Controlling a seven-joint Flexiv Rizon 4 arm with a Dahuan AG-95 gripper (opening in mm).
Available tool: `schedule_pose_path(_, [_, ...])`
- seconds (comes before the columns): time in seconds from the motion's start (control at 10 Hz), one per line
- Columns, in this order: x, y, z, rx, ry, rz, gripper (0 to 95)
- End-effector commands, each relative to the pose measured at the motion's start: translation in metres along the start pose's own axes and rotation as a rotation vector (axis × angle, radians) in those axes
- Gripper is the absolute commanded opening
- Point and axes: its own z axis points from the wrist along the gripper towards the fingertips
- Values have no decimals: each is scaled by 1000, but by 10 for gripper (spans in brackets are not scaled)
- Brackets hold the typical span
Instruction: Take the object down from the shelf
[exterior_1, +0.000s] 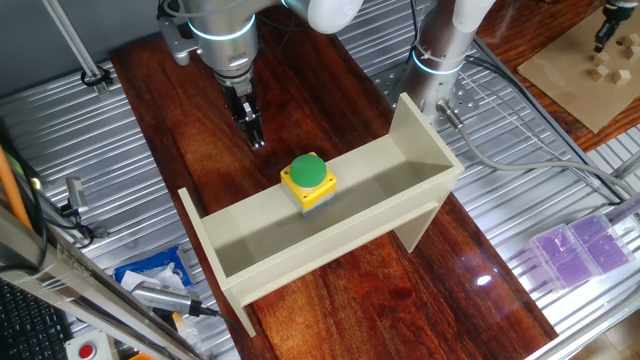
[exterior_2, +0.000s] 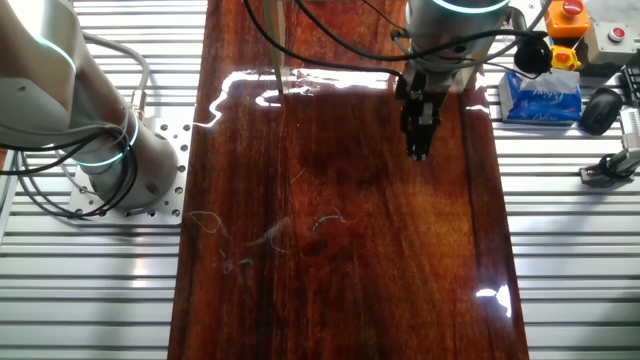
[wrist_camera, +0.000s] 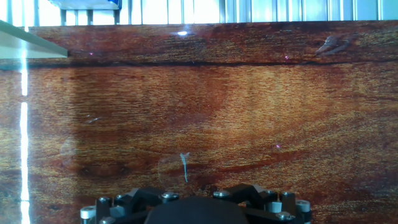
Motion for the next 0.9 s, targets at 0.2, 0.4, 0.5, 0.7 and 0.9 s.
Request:
schedule_pose_path(0.2, [0, 0, 0, -28, 6, -2, 0])
schedule_pose_path(0.4, [0, 0, 0, -28, 7, 0, 0])
schedule_pose_path(0.5, [0, 0, 0, -28, 7, -1, 0])
schedule_pose_path(0.7, [0, 0, 0, -28, 7, 2, 0])
schedule_pose_path(0.9, [0, 0, 0, -28, 8, 1, 0])
